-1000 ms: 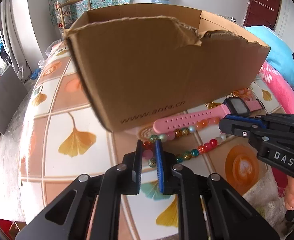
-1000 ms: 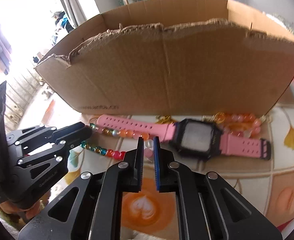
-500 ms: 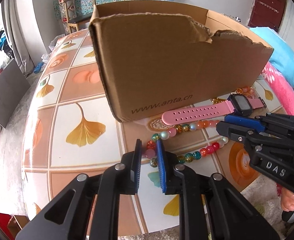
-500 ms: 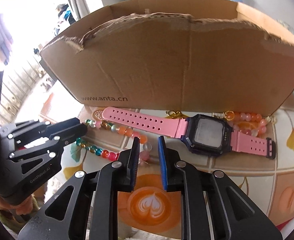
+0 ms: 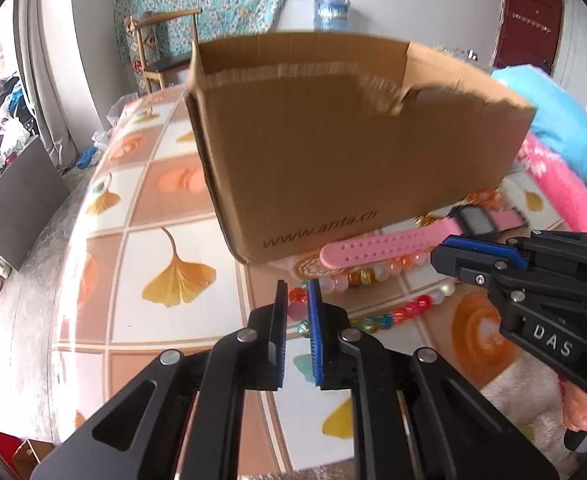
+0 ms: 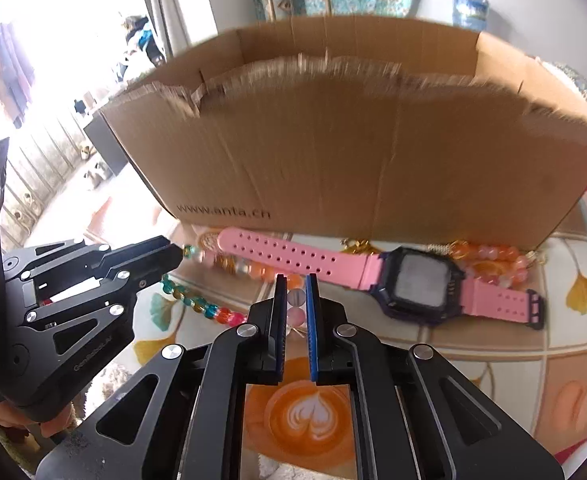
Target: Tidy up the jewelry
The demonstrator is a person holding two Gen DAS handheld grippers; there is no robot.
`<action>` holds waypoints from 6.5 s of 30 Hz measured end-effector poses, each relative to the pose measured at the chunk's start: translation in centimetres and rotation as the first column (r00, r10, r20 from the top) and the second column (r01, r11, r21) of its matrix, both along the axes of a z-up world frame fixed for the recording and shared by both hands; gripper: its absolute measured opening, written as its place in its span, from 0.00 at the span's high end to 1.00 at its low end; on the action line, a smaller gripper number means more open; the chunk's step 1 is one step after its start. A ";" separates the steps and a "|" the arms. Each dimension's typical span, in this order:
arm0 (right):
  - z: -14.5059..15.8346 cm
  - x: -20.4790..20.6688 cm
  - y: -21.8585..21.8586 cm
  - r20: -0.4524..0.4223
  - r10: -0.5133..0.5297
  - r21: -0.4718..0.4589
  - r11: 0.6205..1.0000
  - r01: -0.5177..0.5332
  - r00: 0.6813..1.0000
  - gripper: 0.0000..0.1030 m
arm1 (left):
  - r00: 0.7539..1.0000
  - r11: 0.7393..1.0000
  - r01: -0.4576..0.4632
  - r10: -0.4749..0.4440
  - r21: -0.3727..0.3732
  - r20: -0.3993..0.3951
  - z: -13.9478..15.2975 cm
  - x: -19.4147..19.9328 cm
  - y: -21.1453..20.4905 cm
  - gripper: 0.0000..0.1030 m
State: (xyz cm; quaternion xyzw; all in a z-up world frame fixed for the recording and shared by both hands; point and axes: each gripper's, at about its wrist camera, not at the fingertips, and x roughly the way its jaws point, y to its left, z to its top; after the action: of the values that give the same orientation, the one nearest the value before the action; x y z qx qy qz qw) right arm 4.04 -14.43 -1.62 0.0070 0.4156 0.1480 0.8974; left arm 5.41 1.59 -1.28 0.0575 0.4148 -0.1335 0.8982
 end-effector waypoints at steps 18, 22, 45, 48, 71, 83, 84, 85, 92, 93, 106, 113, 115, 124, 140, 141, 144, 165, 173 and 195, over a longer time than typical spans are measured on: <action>14.9 9.8 -0.2 0.160 0.194 -0.052 0.981 -0.188 0.968 0.93 | 0.976 0.996 0.069 -0.079 0.054 0.204 16.0 9.1 -0.8 0.91; 11.7 18.1 0.3 -0.088 0.183 -0.034 0.982 -0.187 0.979 0.93 | 0.997 0.990 0.070 -0.074 0.122 0.031 13.5 16.6 -1.8 0.91; 10.5 23.2 -2.7 -0.271 0.166 0.162 0.979 -0.125 0.948 0.71 | 0.994 0.953 0.103 -0.084 0.286 -0.076 10.1 22.1 -4.1 0.76; 15.5 18.1 -5.2 -0.107 0.189 0.187 0.968 -0.167 0.976 0.68 | 0.992 0.968 0.096 -0.112 0.232 0.058 14.3 17.7 -2.9 0.70; 3.9 1.7 -7.6 -0.124 0.356 -0.075 0.927 -0.366 0.926 0.44 | 0.981 0.980 0.180 -0.185 0.085 0.052 -0.8 0.4 -7.4 0.56; 1.7 3.8 -3.5 -0.192 0.484 -0.323 0.790 -0.521 0.854 0.44 | 0.980 0.978 0.191 -0.195 0.078 0.042 -2.7 1.8 -7.9 0.67; 1.6 3.9 -3.3 -0.197 0.495 -0.331 0.779 -0.532 0.847 0.44 | 0.979 0.978 0.192 -0.196 0.083 0.046 -2.7 1.7 -8.0 0.67; 1.6 4.1 -3.1 -0.199 0.502 -0.331 0.774 -0.540 0.842 0.45 | 0.979 0.978 0.193 -0.197 0.083 0.049 -2.7 1.7 -7.9 0.67; 2.1 5.3 -2.2 -0.215 0.518 -0.364 0.745 -0.560 0.828 0.54 | 0.975 0.975 0.208 -0.212 0.075 0.064 -2.9 1.2 -7.4 0.67; 2.2 5.3 -2.0 -0.214 0.521 -0.371 0.739 -0.562 0.826 0.54 | 0.974 0.975 0.211 -0.216 0.072 0.064 -2.9 0.9 -7.0 0.67; 4.2 4.2 -3.8 -0.313 0.562 -0.161 0.763 -0.626 0.766 0.54 | 0.926 0.914 0.331 -0.362 0.235 0.107 -2.8 -2.8 -8.6 0.63; 3.4 6.0 -4.8 -0.412 0.580 0.036 0.781 -0.623 0.703 0.54 | 0.903 0.884 0.363 -0.412 0.293 0.124 -2.9 -3.9 -9.3 0.62; 3.3 6.4 -4.9 -0.428 0.588 0.084 0.782 -0.618 0.686 0.54 | 0.900 0.881 0.366 -0.417 0.301 0.126 -2.9 -4.2 -9.3 0.62; 2.4 6.8 -3.9 -0.433 0.611 0.154 0.775 -0.613 0.663 0.54 | 0.891 0.872 0.409 -0.445 0.268 0.088 -3.0 -5.2 -9.6 0.90; 1.7 2.0 -3.2 -0.320 0.539 -0.157 0.781 -0.605 0.779 0.82 | 0.918 0.923 0.364 -0.378 -0.127 -0.122 -1.6 0.6 -4.5 0.96; 1.8 2.2 -3.6 -0.318 0.522 -0.163 0.792 -0.588 0.791 0.90 | 0.918 0.924 0.363 -0.377 -0.120 -0.123 -1.5 1.2 -4.3 0.96; 2.0 2.4 -5.0 -0.294 0.475 -0.214 0.813 -0.542 0.829 0.93 | 0.919 0.926 0.359 -0.373 -0.117 -0.129 -1.0 1.8 -3.9 0.96; 1.3 2.5 -6.5 -0.273 0.415 -0.158 0.870 -0.466 0.868 0.97 | 0.911 0.926 0.377 -0.370 0.004 -0.182 -1.1 0.0 -1.6 0.89; 1.7 1.4 -5.8 -0.201 0.401 -0.172 0.884 -0.435 0.894 0.97 | 0.930 0.933 0.354 -0.343 0.068 -0.135 -0.1 -1.0 -1.8 0.97; 15.8 -4.6 -6.3 0.217 0.361 -0.244 0.920 -0.308 0.907 0.97 | 0.903 0.920 0.352 -0.383 0.172 0.195 14.6 -4.5 -1.0 0.97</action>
State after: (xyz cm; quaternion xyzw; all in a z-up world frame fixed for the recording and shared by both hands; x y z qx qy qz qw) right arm -0.58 -20.70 14.19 -0.1760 0.3034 0.2566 0.9007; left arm 0.92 0.60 13.36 0.2091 0.3001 -0.2654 0.8920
